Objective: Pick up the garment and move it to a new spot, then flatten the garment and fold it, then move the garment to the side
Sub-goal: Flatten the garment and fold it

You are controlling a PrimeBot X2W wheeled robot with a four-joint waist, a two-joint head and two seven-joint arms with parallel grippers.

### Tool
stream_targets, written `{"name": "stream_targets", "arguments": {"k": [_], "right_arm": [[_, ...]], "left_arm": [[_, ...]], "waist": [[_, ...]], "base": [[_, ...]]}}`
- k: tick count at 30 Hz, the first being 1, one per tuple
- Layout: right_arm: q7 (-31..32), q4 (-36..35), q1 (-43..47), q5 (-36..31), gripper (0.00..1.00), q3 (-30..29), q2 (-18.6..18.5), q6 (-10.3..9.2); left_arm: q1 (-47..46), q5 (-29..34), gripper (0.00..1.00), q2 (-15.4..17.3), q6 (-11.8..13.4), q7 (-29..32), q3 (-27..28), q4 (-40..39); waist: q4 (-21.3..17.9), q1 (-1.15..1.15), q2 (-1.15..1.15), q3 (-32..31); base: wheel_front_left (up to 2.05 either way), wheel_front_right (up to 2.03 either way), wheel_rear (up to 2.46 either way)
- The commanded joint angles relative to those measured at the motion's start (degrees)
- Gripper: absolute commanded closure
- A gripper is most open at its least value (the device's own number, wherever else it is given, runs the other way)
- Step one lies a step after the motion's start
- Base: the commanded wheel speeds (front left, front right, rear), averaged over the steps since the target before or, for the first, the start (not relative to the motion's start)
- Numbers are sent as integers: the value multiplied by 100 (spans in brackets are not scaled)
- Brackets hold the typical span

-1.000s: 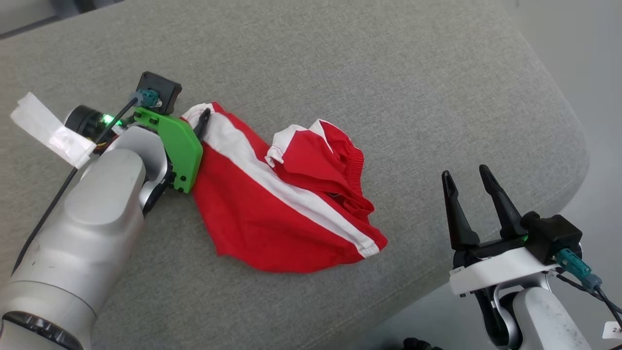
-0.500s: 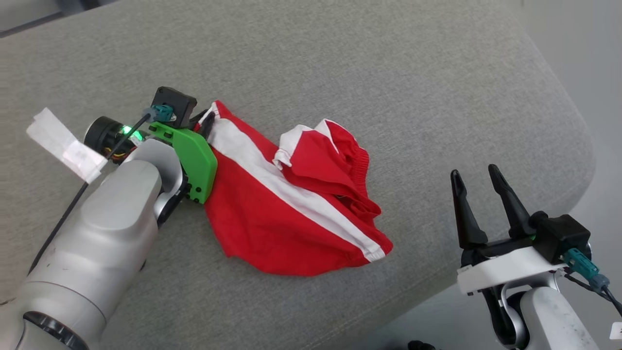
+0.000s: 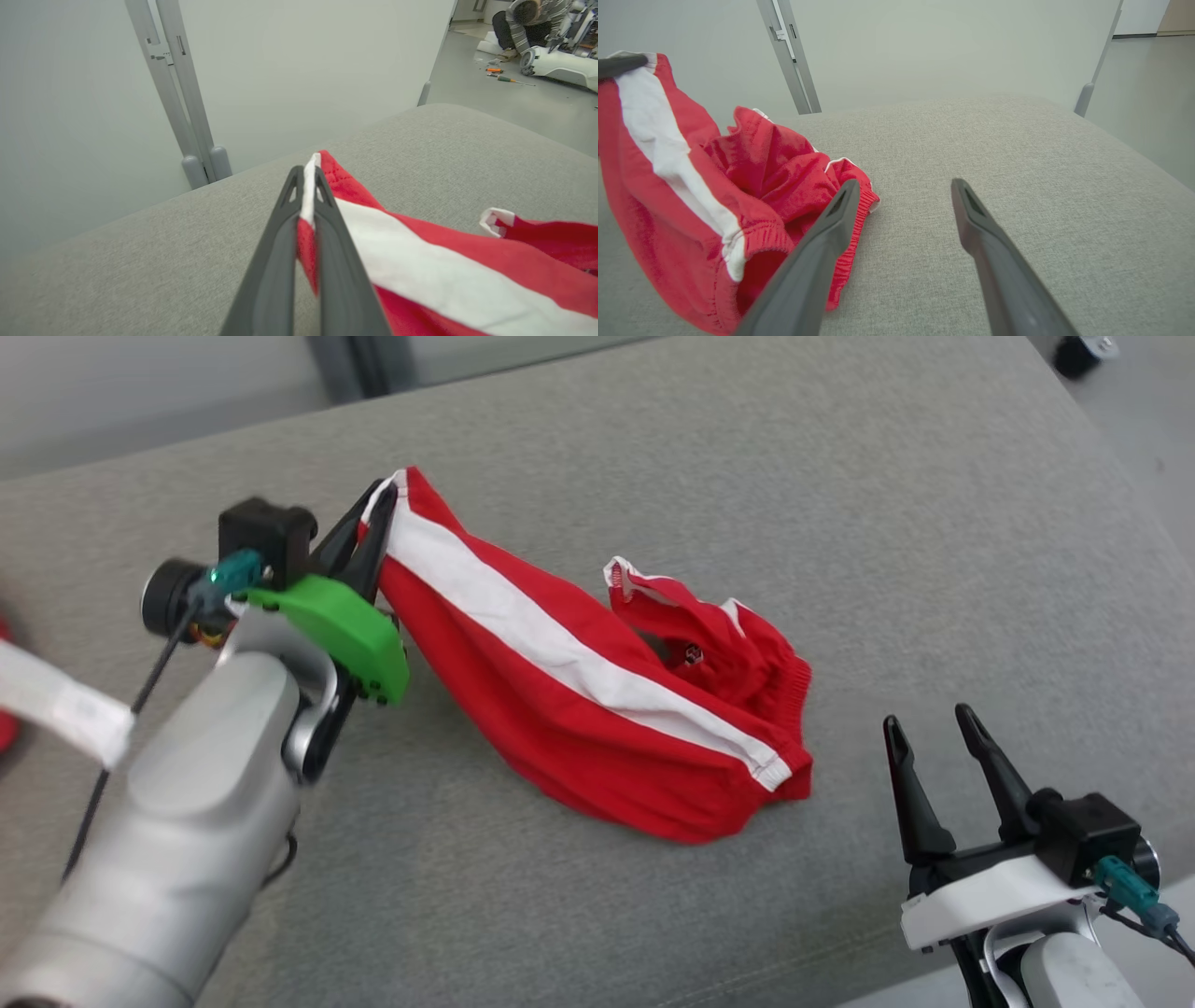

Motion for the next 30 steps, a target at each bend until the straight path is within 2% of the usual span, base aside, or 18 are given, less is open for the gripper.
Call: {"name": "stream_targets", "arguments": {"k": [1,7,12,16,21,22,23,24,30], "right_arm": [[-17,18,113,-16,0,0,-35,0],[-17,57,312,-10,0,33,-51,0],[-17,81,411,6,0,48,-68,0],[-17,100,464,27,0,93,-91,0],[-17,126,511,50,0,94,-123,0],[-17,131,514,52,0,92,-129,0],[-17,134,520,53,0,92,-133,0],[-17,138,529,57,0,86,-137,0],[-17,152,587,33,0,45,-139,0]], "left_arm": [[467,92,100,116,121,-6,152,-283],[2040,386,100,362,514,-8,813,-1672],[3325,486,100,355,742,-10,1265,-2482],[4184,515,100,202,757,-10,1539,-2769],[4801,589,100,-69,655,-10,1787,-2780],[4877,635,75,-101,624,-10,1816,-2739],[4910,680,18,-122,611,-10,1849,-2725],[4936,709,0,-167,604,-10,1922,-2717],[4954,1144,0,-331,499,-11,2432,-2941]], "waist": [[646,0,0,-546],[1042,0,0,-829],[1221,0,0,-973],[1278,0,0,-1048],[1311,0,0,-1142],[1317,0,0,-1163],[1321,0,0,-1175],[1328,0,0,-1195],[1352,0,0,-1313]], "base": [[0,0,0],[0,0,0],[0,0,0],[0,0,0],[0,0,0],[0,0,0],[0,0,0],[0,0,0],[0,0,0]]}}
